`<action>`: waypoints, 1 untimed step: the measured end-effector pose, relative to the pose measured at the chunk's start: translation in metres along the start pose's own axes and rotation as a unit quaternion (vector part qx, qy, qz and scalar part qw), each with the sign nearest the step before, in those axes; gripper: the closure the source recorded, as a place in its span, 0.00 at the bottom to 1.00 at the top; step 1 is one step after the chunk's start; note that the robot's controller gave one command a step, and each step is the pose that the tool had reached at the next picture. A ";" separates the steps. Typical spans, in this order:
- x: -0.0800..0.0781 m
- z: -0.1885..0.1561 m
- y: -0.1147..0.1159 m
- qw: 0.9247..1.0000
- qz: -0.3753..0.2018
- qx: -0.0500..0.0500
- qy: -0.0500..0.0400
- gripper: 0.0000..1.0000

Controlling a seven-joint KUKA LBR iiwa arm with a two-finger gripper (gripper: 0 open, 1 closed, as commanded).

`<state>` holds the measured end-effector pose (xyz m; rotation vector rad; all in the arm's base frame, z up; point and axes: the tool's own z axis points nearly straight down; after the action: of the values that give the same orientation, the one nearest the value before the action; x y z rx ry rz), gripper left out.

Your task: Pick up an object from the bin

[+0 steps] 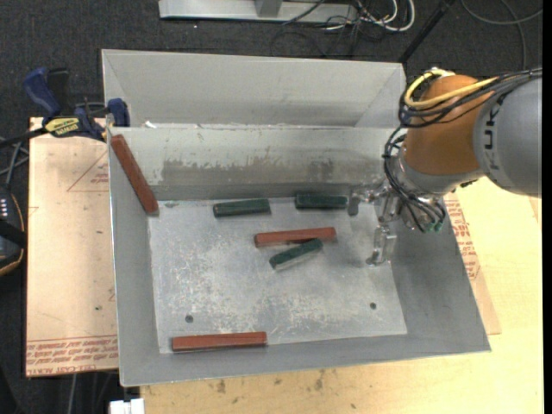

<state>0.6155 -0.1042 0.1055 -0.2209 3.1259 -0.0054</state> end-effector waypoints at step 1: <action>-0.030 -0.009 0.038 1.000 0.007 -0.003 0.003 0.00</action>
Offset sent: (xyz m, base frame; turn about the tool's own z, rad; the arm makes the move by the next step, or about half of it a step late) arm 0.0133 0.0832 0.0044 -0.0471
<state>0.6395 -0.0625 0.1150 -0.1993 3.1340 0.0026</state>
